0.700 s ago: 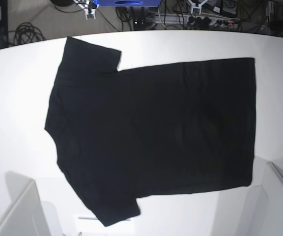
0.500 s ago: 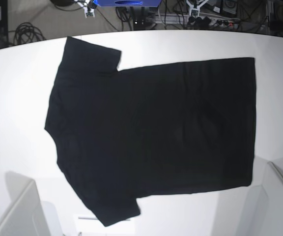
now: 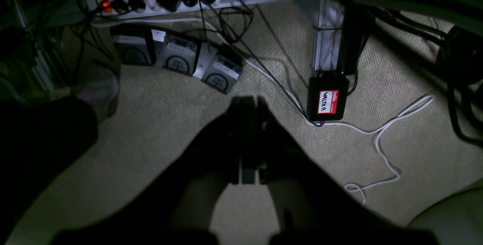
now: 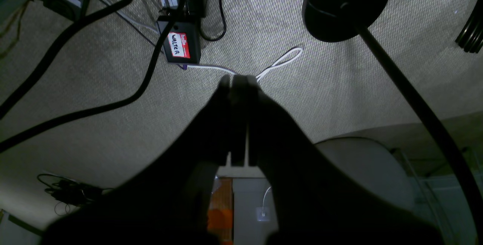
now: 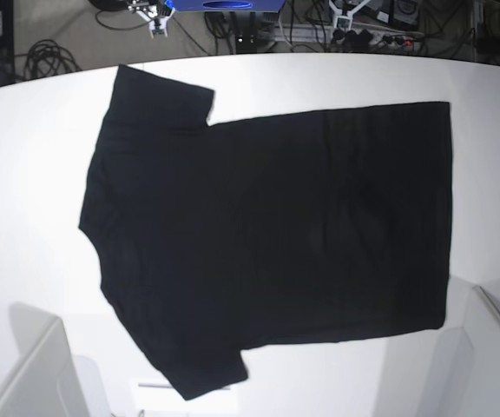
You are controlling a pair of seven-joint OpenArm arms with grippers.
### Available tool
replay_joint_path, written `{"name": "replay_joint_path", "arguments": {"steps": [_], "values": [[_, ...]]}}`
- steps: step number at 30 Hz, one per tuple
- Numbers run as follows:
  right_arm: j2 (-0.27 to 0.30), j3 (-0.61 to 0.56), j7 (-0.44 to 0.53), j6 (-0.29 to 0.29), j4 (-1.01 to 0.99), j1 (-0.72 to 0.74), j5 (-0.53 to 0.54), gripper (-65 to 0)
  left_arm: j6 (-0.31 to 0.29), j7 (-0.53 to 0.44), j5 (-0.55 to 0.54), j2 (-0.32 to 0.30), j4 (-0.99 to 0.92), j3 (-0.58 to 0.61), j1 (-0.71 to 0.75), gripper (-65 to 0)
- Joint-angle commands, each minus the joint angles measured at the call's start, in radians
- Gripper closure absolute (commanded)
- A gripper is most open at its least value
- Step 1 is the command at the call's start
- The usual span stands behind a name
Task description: Fold the T-shirt properly
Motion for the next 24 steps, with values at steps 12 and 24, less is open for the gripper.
{"name": "replay_joint_path", "arguments": {"steps": [12, 24], "values": [[0.005, -0.002, 0.002, -0.006, 0.036, -0.024, -0.001, 0.0, 0.003, -0.004, 0.006, -0.02, 0.003, 0.011, 0.036, 0.0], [0.036, 0.005, -0.004, -0.006, 0.418, -0.295, 0.005, 0.0, 0.003, -0.224, -0.003, -0.075, 0.178, 0.007, 0.255, 0.0]]}}
